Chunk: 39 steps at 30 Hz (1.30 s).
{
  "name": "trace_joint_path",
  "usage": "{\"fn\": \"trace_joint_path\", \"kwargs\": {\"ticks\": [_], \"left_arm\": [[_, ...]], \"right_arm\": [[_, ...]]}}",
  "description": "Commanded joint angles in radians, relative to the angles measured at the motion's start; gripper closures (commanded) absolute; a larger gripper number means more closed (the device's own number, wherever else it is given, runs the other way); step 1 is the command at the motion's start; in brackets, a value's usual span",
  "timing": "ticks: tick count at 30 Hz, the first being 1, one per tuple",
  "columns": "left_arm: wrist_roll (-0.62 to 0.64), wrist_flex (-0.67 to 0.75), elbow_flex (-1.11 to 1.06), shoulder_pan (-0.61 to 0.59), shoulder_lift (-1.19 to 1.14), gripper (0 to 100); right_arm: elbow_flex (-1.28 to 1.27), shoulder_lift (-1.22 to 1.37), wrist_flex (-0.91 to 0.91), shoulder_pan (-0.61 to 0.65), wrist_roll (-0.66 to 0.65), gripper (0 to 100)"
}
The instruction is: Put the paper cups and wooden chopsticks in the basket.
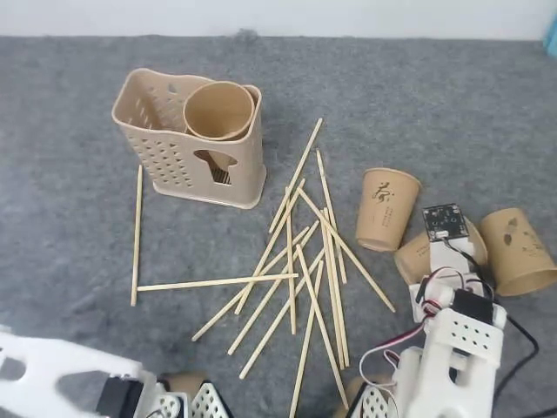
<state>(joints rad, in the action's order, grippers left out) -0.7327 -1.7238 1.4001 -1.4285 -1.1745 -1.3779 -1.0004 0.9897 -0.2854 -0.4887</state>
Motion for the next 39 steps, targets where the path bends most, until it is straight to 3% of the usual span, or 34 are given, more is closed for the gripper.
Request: {"fn": "trace_joint_path", "kwargs": {"ticks": [1,8,12,16,23,28,39], "left_arm": [[0.017,-0.029,0.076,0.021,0.048,94],[0.021,0.061,0.079,0.141,-0.130,99],[0.192,0.158,0.133,0.161,-0.253,99],[0.245,0.152,0.280,0.201,-0.298,99],[0.244,0.089,0.278,0.295,-0.206,99],[0.193,-0.035,0.275,0.272,-0.069,99],[0.124,-0.037,0.186,0.064,0.282,99]], "right_arm": [[0.003,-0.022,-0.004,0.036,-0.012,98.1],[0.003,-0.018,-0.022,0.059,-0.006,98.1],[0.003,-0.016,-0.022,0.074,-0.006,98.2],[0.003,-0.016,-0.022,0.058,-0.006,98.2],[0.003,-0.016,-0.022,0.056,-0.006,98.2],[0.003,-0.016,-0.022,0.056,-0.006,98.2],[0.003,-0.016,-0.022,0.061,-0.008,98.2]]}}
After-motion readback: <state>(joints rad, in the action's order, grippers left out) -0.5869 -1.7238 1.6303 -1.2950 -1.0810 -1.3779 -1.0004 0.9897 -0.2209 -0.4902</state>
